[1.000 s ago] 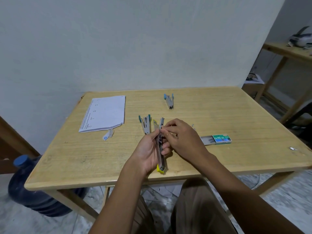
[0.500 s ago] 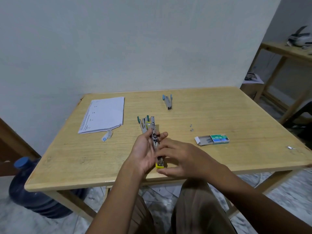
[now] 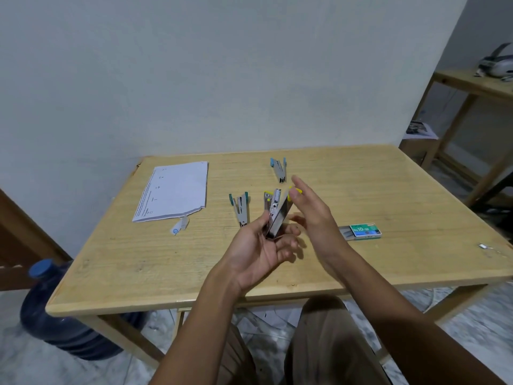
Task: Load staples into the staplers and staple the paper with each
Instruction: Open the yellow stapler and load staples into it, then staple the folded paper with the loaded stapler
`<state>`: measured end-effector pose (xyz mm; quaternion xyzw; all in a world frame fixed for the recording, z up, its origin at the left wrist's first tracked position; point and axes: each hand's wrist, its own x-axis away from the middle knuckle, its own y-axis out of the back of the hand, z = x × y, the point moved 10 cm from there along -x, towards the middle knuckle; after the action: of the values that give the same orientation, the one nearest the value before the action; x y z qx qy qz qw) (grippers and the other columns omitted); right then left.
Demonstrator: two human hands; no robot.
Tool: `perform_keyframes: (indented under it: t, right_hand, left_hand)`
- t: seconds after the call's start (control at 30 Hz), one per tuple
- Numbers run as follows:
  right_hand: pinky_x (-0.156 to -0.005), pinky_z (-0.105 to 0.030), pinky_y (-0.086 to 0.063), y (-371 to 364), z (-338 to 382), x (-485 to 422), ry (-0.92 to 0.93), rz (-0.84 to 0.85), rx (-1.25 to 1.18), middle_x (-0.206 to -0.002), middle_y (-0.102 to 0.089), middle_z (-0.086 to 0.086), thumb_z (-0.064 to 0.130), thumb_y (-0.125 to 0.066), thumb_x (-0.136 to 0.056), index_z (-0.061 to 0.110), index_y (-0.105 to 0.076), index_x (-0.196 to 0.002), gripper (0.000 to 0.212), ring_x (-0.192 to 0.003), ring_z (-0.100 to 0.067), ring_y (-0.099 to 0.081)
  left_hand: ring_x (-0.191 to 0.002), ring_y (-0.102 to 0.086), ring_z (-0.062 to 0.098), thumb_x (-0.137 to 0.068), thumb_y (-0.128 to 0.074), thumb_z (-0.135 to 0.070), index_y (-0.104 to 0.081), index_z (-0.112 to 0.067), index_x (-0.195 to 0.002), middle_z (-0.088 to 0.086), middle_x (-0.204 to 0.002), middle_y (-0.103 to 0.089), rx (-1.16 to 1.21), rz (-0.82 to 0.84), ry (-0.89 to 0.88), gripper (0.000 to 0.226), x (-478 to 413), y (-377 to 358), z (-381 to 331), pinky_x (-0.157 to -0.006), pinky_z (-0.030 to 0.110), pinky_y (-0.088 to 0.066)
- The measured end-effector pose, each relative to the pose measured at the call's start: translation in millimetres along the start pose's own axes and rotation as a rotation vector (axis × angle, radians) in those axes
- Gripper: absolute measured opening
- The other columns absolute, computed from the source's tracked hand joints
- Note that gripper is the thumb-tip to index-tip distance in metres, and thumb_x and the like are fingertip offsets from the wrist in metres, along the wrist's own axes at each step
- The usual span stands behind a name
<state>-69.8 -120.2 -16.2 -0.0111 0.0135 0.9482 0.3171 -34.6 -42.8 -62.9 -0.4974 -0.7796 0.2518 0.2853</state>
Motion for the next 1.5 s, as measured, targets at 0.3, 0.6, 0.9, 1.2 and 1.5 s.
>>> perform_keyframes:
  t: [0.3,0.6,0.9,1.2,1.5]
  right_hand:
    - [-0.065,-0.024,-0.037,-27.4,-11.8,1.5,-0.227,0.194,-0.318,-0.114,-0.074,-0.01,0.064,-0.064,-0.075,0.013,-0.074,-0.105,0.06,-0.085,-0.012,-0.071]
    - [-0.027,-0.012,-0.026,-24.8,-25.6,2.7,-0.356,0.156,-0.499,-0.083,-0.069,-0.008,0.05,-0.074,-0.076,0.008,-0.074,-0.087,0.044,-0.029,-0.004,-0.03]
    - [-0.033,-0.015,-0.034,-20.5,-26.8,1.1,-0.334,0.085,-0.46,-0.083,-0.071,-0.007,0.048,-0.077,-0.071,0.012,-0.074,-0.082,0.038,-0.04,-0.007,-0.048]
    - [-0.065,-0.03,-0.054,-4.7,-4.5,-12.4,-0.228,-0.082,-0.531,-0.085,-0.069,0.001,0.049,-0.066,-0.087,0.015,-0.067,-0.104,0.038,-0.054,-0.009,-0.05]
    - [-0.05,-0.027,-0.04,-38.8,7.0,-25.3,-0.276,0.023,-0.431,-0.08,-0.066,0.002,0.051,-0.061,-0.091,0.019,-0.06,-0.102,0.034,-0.047,-0.011,-0.036]
  left_hand:
    - [-0.069,-0.058,0.025,-0.102,-0.031,-0.038,-0.061,-0.005,-0.108,0.018,-0.094,-0.065,-0.144,0.097,0.015,0.046,3.2,-12.2,5.9,-0.062,0.031,-0.042]
    - [-0.067,-0.057,0.029,-0.102,-0.027,-0.038,-0.059,-0.004,-0.108,0.022,-0.091,-0.065,-0.139,0.119,0.002,0.047,0.1,-9.6,6.9,-0.06,0.034,-0.04]
    - [-0.066,-0.058,0.028,-0.101,-0.028,-0.034,-0.059,-0.001,-0.109,0.021,-0.089,-0.064,-0.111,0.076,0.013,0.045,1.1,-7.7,7.5,-0.06,0.034,-0.038]
    - [-0.062,-0.057,0.017,-0.103,-0.043,-0.037,-0.066,-0.009,-0.094,0.007,-0.077,-0.066,-0.58,-0.65,-0.395,0.037,53.1,47.4,-83.5,-0.051,0.022,-0.047]
    - [-0.129,-0.037,0.039,-0.09,-0.054,-0.054,-0.048,-0.009,-0.13,0.019,-0.137,-0.043,-1.265,-1.407,-0.164,0.06,83.2,192.9,-194.7,-0.104,0.046,-0.031]
